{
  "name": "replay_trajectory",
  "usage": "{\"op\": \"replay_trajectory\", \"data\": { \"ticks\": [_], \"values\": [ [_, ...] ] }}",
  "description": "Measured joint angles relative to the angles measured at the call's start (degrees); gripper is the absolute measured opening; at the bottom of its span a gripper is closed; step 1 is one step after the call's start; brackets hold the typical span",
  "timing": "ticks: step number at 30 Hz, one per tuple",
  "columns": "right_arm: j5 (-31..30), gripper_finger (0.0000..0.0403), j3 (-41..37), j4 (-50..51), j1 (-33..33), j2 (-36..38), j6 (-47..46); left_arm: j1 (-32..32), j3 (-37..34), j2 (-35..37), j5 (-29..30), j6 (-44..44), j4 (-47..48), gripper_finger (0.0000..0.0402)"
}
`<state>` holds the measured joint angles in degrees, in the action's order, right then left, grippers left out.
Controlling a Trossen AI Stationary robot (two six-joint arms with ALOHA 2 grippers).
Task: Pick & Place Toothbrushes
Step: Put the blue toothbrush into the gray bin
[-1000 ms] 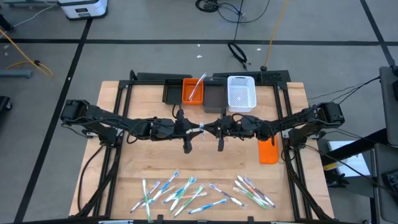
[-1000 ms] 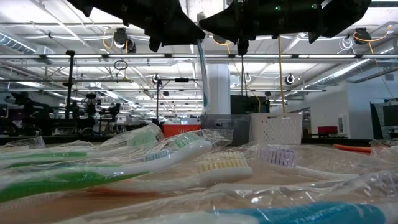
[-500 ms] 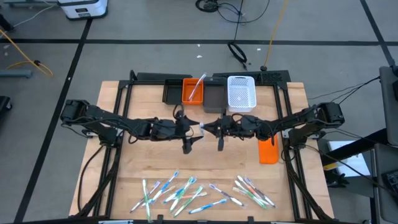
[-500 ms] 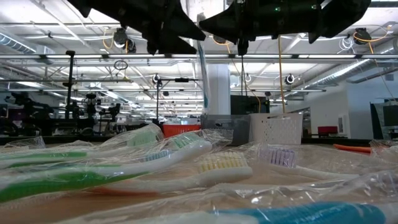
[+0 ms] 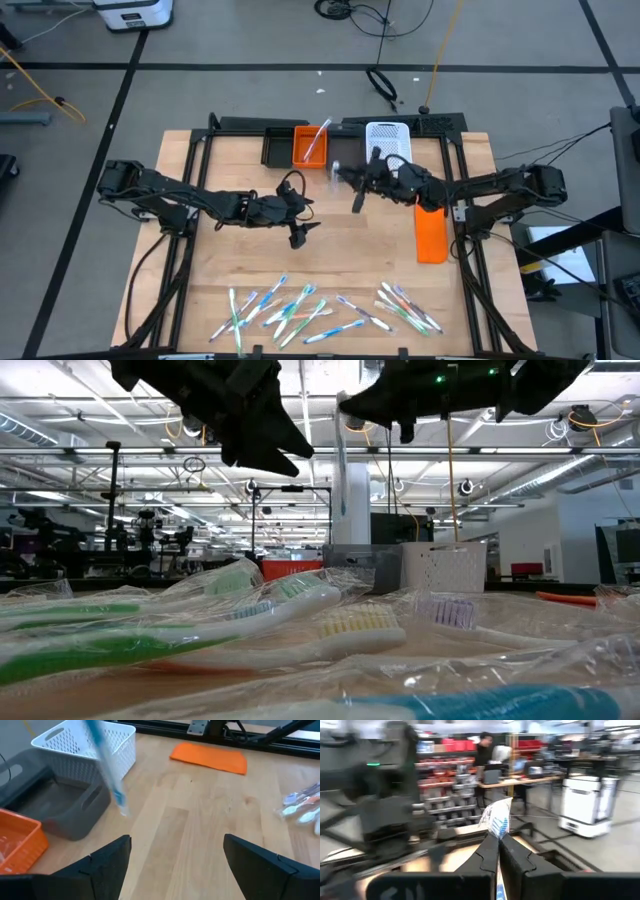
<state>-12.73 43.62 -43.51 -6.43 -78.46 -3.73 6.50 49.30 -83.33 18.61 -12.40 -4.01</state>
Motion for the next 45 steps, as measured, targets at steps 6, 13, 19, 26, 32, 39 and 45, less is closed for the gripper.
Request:
{"op": "replay_trajectory", "data": {
  "ticks": [6,13,19,26,32,39,45],
  "values": [
    [-2.5,0.0,0.0,-1.1,-5.2,-0.1,-0.7,0.0,0.0,0.0,0.0,0.0,0.0,0.0321],
    [-2.7,0.0,0.0,-6.7,-11.1,-1.3,-4.4,0.0,0.0,0.0,0.0,0.0,0.0,0.0321],
    [-2.5,0.0,0.0,-11.3,-14.7,-6.7,-8.0,0.0,0.0,0.0,0.0,0.1,-0.4,0.0321],
    [-2.5,0.0,0.0,-14.1,-18.2,-12.3,-13.6,0.0,0.0,0.0,0.0,0.2,-0.5,0.0321],
    [-2.5,0.0,0.0,-18.1,-19.1,-17.1,-18.1,0.0,0.0,0.0,0.0,0.2,-0.5,0.0321],
    [-2.3,0.0,0.0,-19.8,-19.1,-21.1,-20.1,0.0,0.0,0.0,0.0,0.2,-0.5,0.0321],
    [-2.2,0.0,0.0,-19.9,-19.1,-22.0,-21.2,0.0,0.0,0.0,0.0,0.0,-0.5,0.0321]
  ]
}}
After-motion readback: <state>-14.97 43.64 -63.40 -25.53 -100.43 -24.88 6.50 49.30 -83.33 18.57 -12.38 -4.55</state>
